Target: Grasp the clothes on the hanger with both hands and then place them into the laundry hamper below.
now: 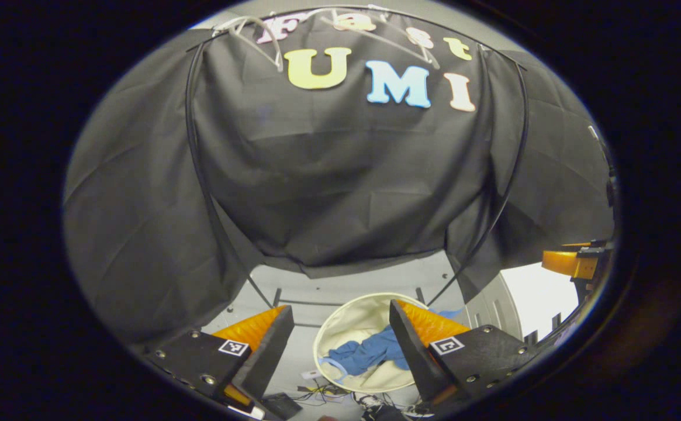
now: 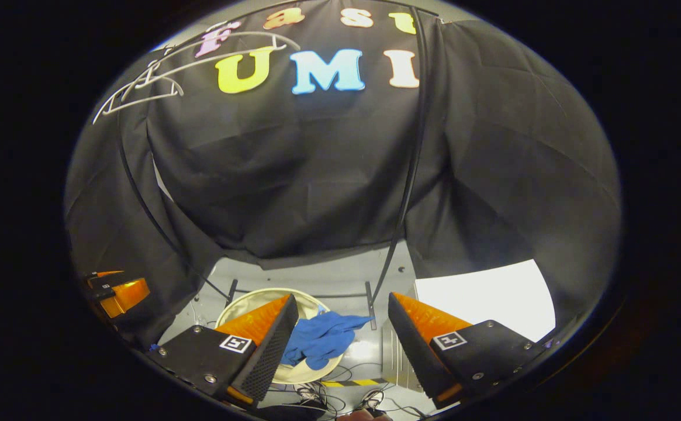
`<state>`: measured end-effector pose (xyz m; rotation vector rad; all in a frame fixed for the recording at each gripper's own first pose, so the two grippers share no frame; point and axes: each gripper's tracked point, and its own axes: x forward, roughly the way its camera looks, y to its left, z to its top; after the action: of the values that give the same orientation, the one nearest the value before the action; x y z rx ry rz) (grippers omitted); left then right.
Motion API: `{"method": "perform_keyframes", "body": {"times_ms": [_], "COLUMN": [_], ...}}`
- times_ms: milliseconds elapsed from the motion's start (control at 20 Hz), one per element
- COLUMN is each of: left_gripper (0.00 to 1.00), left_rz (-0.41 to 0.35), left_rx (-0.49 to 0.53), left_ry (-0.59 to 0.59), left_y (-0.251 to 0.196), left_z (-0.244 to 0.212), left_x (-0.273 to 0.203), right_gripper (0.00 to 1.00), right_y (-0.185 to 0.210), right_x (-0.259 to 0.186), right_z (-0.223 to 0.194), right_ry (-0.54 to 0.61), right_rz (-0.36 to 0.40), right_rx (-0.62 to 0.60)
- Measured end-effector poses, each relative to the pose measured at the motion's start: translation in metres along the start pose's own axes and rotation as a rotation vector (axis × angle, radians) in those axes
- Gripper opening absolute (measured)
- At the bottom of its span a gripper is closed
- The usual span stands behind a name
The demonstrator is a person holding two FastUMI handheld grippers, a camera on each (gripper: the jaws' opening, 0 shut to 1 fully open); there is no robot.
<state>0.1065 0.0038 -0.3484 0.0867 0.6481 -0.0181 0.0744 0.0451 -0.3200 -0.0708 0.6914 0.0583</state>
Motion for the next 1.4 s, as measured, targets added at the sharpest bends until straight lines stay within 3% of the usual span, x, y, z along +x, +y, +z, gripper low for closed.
{"method": "perform_keyframes", "body": {"times_ms": [400, 600, 700, 900, 950, 1100, 1150, 1250, 1300, 1350, 1400], "left_gripper": [0.96, 0.96, 0.96, 0.95, 0.95, 0.95, 0.95, 0.95, 0.96, 0.96, 0.96], "left_rz": [0.095, 0.178, 0.208, 0.188, 0.182, 0.143, 0.138, 0.132, 0.123, 0.124, 0.129], "left_rx": [-0.065, -0.033, -0.037, -0.023, -0.017, -0.04, -0.056, -0.087, -0.1, -0.112, -0.12], "left_ry": [-0.242, -0.39, -0.487, -0.635, -0.663, -0.71, -0.724, -0.754, -0.752, -0.741, -0.734], "left_y": [-0.06, -0.071, -0.074, -0.073, -0.069, -0.061, -0.057, -0.047, -0.042, -0.032, -0.023], "left_z": [0.124, 0.179, 0.208, 0.262, 0.267, 0.275, 0.272, 0.269, 0.266, 0.258, 0.253], "left_x": [-0.109, -0.166, -0.196, -0.257, -0.267, -0.293, -0.301, -0.307, -0.305, -0.299, -0.297], "right_gripper": [0.96, 0.92, 0.92, 0.91, 0.95, 0.93, 0.91, 0.95, 0.91, 0.95, 0.92], "right_y": [-0.058, -0.083, -0.099, -0.117, -0.117, -0.115, -0.114, -0.108, -0.104, -0.099, -0.095], "right_x": [-0.071, -0.12, -0.144, -0.191, -0.205, -0.233, -0.238, -0.245, -0.245, -0.244, -0.244], "right_z": [0.081, 0.125, 0.149, 0.188, 0.196, 0.207, 0.206, 0.203, 0.198, 0.192, 0.187], "right_ry": [-0.228, -0.402, -0.508, -0.668, -0.707, -0.773, -0.783, -0.798, -0.79, -0.78, -0.77], "right_rz": [0.038, 0.065, 0.047, -0.023, -0.031, -0.075, -0.088, -0.099, -0.103, -0.1, -0.096], "right_rx": [0.016, 0.07, 0.082, 0.086, 0.092, 0.078, 0.068, 0.06, 0.064, 0.067, 0.071]}}
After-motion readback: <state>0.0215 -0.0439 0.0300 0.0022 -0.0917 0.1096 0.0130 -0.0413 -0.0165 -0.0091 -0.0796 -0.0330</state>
